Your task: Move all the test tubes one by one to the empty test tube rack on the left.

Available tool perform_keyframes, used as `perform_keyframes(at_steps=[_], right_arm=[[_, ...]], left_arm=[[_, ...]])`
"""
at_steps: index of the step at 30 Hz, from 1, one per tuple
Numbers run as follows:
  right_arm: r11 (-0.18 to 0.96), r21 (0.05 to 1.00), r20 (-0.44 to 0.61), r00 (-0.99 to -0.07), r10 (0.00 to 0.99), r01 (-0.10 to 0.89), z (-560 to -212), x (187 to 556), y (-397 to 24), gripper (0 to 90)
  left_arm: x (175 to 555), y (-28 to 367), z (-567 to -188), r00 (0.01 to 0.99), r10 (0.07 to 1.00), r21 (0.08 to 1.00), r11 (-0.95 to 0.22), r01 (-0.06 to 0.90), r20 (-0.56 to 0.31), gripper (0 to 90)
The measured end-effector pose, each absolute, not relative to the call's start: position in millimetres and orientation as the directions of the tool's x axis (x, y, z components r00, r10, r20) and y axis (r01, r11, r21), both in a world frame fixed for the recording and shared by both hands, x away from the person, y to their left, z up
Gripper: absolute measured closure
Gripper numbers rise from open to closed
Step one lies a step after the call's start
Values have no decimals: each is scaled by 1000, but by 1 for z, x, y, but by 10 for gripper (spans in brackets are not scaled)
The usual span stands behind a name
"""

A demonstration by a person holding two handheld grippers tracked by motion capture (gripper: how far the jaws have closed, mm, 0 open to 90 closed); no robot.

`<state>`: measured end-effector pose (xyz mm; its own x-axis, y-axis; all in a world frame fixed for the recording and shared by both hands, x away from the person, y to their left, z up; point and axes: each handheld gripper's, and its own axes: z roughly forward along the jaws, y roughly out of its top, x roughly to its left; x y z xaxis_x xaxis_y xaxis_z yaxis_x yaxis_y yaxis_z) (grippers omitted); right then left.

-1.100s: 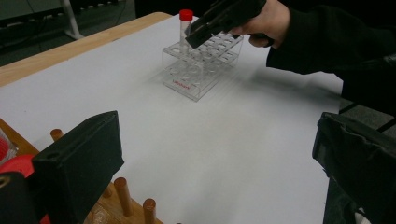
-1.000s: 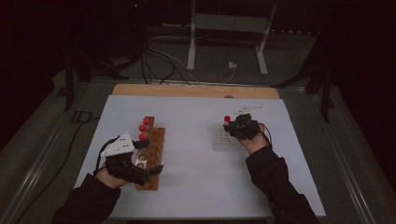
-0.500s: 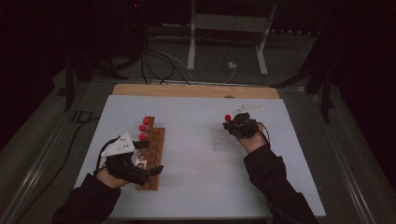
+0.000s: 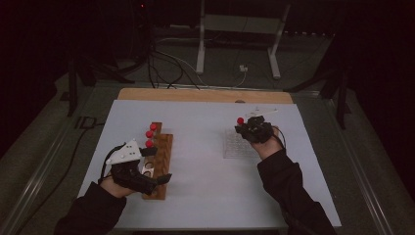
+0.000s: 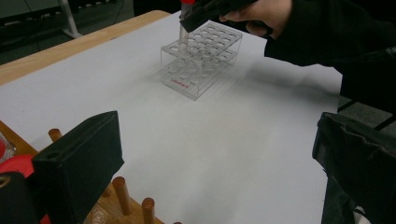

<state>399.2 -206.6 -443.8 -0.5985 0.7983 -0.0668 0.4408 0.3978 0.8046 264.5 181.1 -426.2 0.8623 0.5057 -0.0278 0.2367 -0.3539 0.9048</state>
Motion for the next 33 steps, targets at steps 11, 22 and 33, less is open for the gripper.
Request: perform_keyframes(at_steps=[11,22,33], right_arm=[[403,824,-92,-606,790,399,-425,389,-208,749],[424,840,-132,-632,763,337,-399,374,-202,749],[443,842,-121,-692,712,309,-394,356,-192,749]], left_arm=[[264,180,-425,863,504,907,-349,237,-32,25],[262,178,-419,866,499,905,-356,232,-26,24],[263,174,-415,873,488,904,-364,225,-21,25]])
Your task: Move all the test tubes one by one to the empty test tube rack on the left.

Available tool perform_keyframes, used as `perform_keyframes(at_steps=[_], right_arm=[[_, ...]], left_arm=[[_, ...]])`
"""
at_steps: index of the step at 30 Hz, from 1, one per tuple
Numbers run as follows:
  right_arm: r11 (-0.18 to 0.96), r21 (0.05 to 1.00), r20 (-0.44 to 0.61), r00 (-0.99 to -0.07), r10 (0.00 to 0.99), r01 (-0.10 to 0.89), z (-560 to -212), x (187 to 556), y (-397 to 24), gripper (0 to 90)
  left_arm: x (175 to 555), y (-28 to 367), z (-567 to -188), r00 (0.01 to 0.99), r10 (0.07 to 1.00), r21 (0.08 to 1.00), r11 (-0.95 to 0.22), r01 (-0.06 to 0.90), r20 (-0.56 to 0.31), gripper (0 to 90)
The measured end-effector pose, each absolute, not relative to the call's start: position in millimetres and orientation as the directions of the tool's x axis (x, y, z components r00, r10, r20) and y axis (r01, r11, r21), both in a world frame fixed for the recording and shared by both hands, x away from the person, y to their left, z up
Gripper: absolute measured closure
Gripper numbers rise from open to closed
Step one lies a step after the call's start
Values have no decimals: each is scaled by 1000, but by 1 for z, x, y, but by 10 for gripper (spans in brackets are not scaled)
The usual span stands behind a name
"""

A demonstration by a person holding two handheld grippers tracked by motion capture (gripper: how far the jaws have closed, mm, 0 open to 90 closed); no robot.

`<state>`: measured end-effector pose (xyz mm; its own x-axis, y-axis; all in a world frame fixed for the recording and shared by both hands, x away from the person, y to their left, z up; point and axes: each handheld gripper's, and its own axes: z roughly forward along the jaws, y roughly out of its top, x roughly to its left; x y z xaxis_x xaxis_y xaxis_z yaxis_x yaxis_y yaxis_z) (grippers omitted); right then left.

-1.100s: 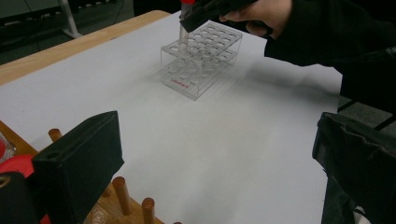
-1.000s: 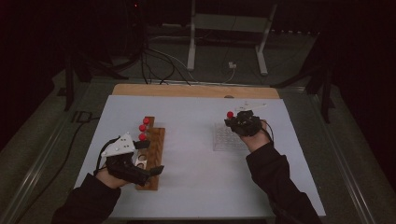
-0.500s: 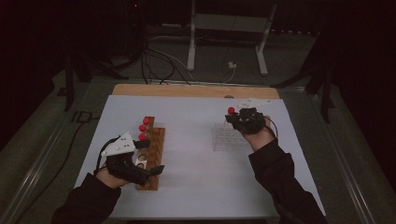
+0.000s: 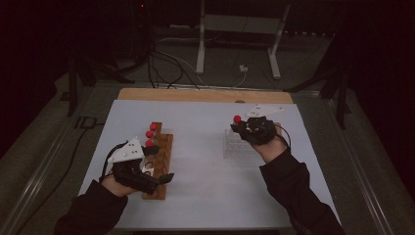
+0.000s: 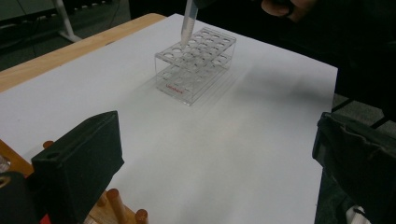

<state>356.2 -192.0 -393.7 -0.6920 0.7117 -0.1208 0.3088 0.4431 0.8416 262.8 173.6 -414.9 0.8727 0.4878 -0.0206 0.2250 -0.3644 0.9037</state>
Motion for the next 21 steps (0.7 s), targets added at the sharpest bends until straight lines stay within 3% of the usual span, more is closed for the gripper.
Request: perform_keyframes(at_steps=[21], right_arm=[[522,806,-95,-808,581,281,-419,319,-159,749]], left_arm=[[266,147,-409,904,427,901,-381,205,-25,25]])
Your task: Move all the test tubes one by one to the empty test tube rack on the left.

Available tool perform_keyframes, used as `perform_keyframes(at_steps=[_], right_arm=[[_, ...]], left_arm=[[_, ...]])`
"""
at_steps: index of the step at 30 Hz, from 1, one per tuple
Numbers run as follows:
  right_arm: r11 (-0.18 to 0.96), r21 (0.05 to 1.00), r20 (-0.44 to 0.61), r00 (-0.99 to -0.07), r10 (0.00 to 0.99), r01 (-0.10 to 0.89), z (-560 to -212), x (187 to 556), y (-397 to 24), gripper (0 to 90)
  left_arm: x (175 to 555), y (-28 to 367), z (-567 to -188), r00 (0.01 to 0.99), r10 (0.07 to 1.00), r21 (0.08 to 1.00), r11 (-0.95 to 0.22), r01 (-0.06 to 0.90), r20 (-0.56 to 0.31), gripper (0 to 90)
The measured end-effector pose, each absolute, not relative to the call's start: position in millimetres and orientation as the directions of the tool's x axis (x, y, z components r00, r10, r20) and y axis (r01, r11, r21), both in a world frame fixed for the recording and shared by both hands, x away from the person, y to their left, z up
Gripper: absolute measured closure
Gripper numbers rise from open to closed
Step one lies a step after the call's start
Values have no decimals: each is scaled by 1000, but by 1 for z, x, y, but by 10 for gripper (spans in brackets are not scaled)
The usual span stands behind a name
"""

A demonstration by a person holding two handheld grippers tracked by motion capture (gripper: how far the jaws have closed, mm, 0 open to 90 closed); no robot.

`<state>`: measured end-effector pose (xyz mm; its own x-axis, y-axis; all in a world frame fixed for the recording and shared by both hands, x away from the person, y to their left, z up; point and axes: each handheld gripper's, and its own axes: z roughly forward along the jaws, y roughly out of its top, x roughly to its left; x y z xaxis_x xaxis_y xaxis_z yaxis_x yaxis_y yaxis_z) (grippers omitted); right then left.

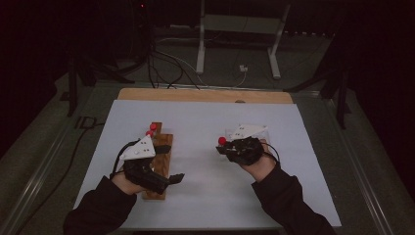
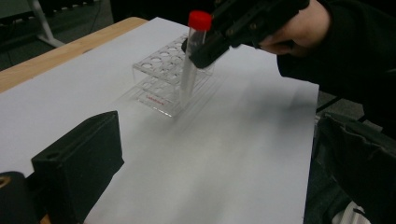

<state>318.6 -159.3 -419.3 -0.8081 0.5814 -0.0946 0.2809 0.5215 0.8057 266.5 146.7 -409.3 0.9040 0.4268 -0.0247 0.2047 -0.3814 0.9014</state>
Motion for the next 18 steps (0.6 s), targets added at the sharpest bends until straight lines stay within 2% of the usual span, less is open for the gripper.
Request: perform_keyframes(at_steps=[12,18], right_arm=[[549,792,-71,-853,517,267,-432,297,-146,749],[556,789,-62,-867,494,260,-436,291,-141,749]], left_arm=[[271,120,-408,920,391,893,-414,175,1,29],[275,110,-408,923,385,893,-414,176,-4,93]])
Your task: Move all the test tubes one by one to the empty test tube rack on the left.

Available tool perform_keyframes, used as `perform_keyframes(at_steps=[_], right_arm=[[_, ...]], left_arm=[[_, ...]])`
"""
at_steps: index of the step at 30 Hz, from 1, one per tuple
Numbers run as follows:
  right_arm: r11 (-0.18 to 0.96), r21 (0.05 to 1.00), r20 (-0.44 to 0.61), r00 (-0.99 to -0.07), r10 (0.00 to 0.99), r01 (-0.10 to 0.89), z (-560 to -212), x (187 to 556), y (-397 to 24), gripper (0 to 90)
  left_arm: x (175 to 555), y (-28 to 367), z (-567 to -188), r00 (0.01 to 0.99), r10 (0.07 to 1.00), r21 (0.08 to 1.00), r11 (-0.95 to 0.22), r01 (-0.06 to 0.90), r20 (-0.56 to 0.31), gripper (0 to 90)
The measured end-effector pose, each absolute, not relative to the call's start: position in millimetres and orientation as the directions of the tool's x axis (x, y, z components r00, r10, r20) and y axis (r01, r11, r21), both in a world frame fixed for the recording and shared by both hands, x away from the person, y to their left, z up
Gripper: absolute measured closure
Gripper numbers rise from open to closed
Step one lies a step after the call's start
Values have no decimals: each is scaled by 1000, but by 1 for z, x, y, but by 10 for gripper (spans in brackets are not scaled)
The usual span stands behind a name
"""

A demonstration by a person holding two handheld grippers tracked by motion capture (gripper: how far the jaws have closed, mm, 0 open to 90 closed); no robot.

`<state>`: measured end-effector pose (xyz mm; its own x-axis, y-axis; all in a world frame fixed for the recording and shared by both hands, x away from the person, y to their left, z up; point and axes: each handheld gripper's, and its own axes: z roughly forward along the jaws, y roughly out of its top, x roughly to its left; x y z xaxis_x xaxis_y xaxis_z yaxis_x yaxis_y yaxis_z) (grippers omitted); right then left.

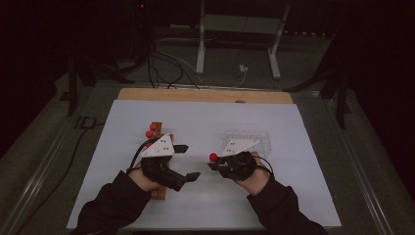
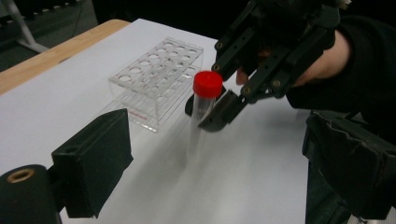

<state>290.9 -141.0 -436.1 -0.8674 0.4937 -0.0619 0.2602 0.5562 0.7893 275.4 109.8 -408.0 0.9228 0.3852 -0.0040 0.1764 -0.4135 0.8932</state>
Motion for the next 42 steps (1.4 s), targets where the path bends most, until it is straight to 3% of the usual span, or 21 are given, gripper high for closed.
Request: perform_keyframes(at_steps=[2,4,20,35,42], right_arm=[[559,789,-62,-871,487,256,-436,289,-140,749],[562,788,-60,-875,480,254,-436,287,-138,749],[565,791,-45,-898,439,236,-436,278,-128,749],[569,789,-47,-901,431,231,-435,276,-127,749],[564,793,-45,-900,433,232,-435,276,-128,749]], left_arm=[[276,107,-408,925,380,897,-409,170,-1,166],[277,103,-408,928,374,894,-417,166,2,173],[279,83,-409,939,339,876,-470,110,63,545],[281,79,-415,946,317,873,-478,101,64,701],[280,78,-414,945,318,869,-487,89,82,717]])
